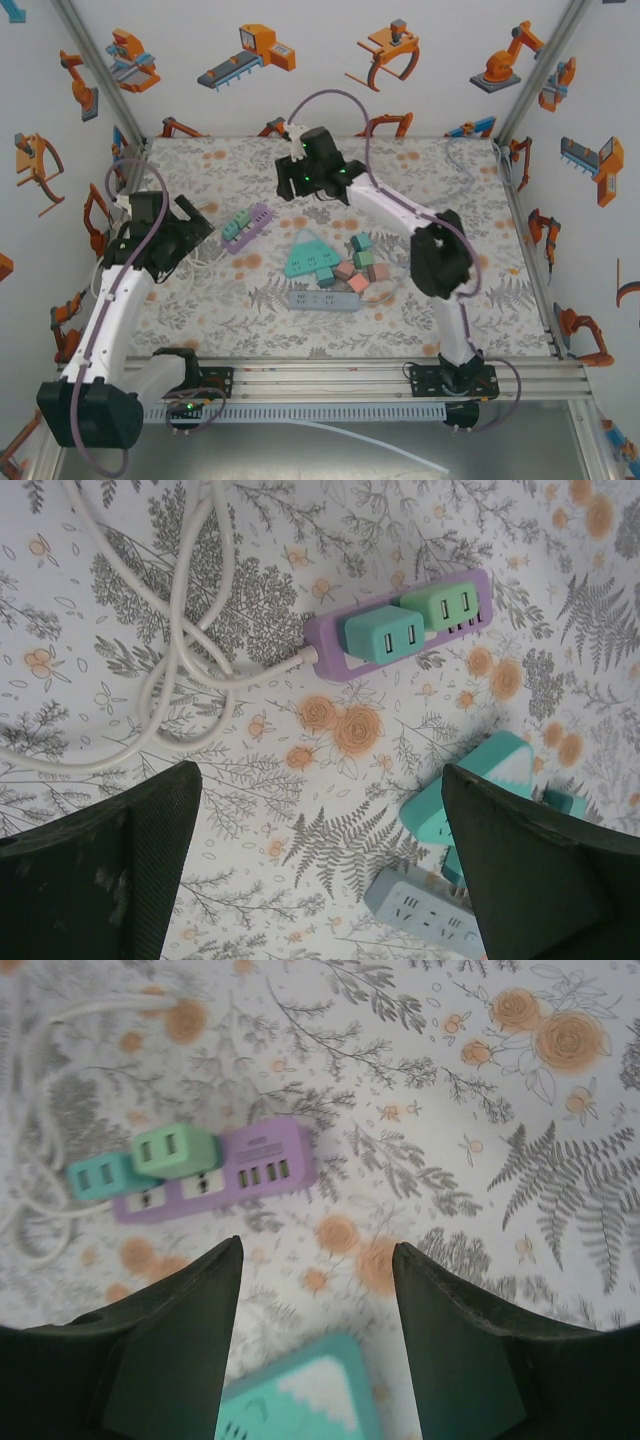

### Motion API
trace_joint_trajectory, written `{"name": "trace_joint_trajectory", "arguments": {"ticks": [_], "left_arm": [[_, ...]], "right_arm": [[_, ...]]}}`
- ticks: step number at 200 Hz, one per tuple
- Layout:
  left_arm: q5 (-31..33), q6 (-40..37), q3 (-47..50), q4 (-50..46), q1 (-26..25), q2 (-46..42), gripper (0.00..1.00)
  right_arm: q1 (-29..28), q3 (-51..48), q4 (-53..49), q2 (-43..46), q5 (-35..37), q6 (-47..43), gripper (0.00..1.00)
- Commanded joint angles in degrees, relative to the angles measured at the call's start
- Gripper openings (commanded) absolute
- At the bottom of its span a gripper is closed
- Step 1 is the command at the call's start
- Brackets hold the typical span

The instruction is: Pull the plug off the socket

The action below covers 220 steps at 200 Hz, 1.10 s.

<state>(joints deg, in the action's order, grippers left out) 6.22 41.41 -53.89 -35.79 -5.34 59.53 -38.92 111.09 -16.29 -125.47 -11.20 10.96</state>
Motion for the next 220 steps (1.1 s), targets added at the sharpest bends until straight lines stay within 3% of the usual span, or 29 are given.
{"name": "trace_joint_trajectory", "arguments": {"ticks": [1,51,79,159,183,220], "left_arm": [[-5.5,0.9,-0.3,-3.5,0.9,1.2,0.97],[-4.4,0.6,2.8,-1.2,1.7,2.0,0.97],[-5.0,0.1,3.2,-1.2,1.7,2.9,0.97],[-3.4,0.0,4.1,-1.6,1.8,1.0,0.97],[-1.8,-0.2,3.6,-2.6,1.9,0.8,0.97],[-1.6,-1.0,3.7,-1.9,2.2,2.1,0.97]], "right_arm": [[0.2,13.0,-8.9,-9.9,-4.2,-3.6,0.58],[-0.8,26.1,-8.9,-23.4,-8.5,1.3,0.55],[-2.1,24.1,-8.4,-24.2,-6.8,1.9,0.42],[-5.1,18.7,-12.4,-23.3,-0.8,-2.1,0.27],[-5.9,12.0,-13.6,-19.4,1.8,-1.7,0.27],[-6.1,-4.1,-7.4,-9.5,2.3,-0.4,0.27]]}}
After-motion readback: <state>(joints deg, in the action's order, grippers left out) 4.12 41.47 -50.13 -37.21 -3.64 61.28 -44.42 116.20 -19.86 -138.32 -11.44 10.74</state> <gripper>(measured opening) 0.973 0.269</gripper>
